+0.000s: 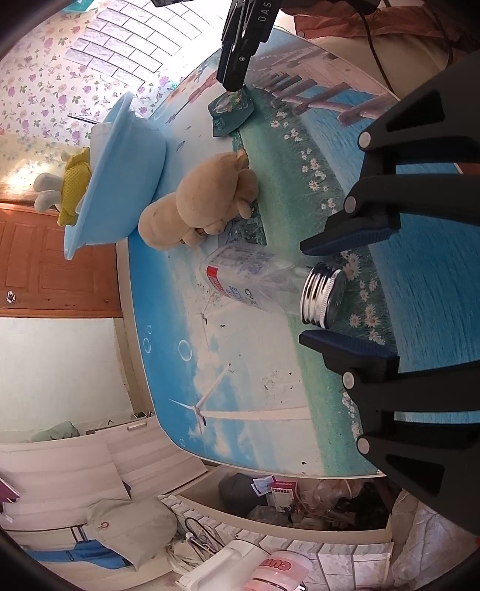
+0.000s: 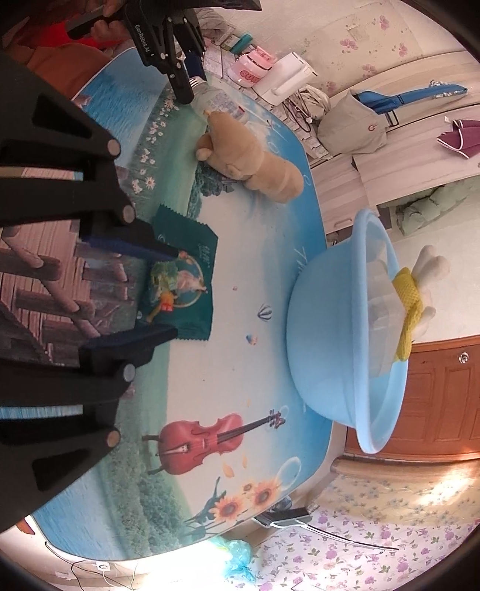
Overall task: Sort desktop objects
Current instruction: 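Move the right tool to the green packet and grasp it, then lift the bottle with the left tool while the right tool lifts the green packet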
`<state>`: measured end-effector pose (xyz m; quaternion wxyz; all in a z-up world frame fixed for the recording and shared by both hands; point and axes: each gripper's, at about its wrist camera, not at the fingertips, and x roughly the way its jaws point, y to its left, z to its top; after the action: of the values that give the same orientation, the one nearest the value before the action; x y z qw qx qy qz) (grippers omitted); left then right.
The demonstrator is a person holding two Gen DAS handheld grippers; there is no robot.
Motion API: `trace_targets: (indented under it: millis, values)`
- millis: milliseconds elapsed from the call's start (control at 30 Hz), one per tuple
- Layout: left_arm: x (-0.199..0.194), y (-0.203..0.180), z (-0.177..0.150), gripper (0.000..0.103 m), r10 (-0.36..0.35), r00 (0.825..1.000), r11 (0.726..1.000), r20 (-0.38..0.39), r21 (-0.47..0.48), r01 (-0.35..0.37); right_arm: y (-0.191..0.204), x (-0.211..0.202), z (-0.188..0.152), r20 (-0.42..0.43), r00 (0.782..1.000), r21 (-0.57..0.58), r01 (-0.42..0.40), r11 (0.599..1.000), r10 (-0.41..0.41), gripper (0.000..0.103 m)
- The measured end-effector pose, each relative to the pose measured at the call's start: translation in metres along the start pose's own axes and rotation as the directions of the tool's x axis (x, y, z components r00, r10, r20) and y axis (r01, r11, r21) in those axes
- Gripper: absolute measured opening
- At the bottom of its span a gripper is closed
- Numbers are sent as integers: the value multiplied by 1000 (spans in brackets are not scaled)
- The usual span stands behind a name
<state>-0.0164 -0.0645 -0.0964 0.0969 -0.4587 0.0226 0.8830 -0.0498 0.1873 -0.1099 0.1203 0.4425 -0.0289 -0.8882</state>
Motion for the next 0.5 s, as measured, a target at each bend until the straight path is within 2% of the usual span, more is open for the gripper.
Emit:
trace_targets:
  millis: [100, 267, 333, 500]
  values:
    - [4, -5, 0, 43, 12, 1000, 1000, 2, 20, -12, 9, 1, 0, 12, 1000, -28, 20, 999, -20, 52]
    - [7, -8, 2, 48, 7, 1000, 999, 5, 37, -7, 13, 15, -2, -28, 998, -40, 49, 998, -50, 55]
    - [8, -9, 3, 49, 5, 1000, 999, 8, 40, -5, 14, 17, -2, -18, 998, -39, 65, 997, -66, 62]
    - [11, -9, 7, 49, 2, 1000, 999, 14, 42, -3, 21, 23, -2, -7, 997, -53, 80, 995, -81, 71]
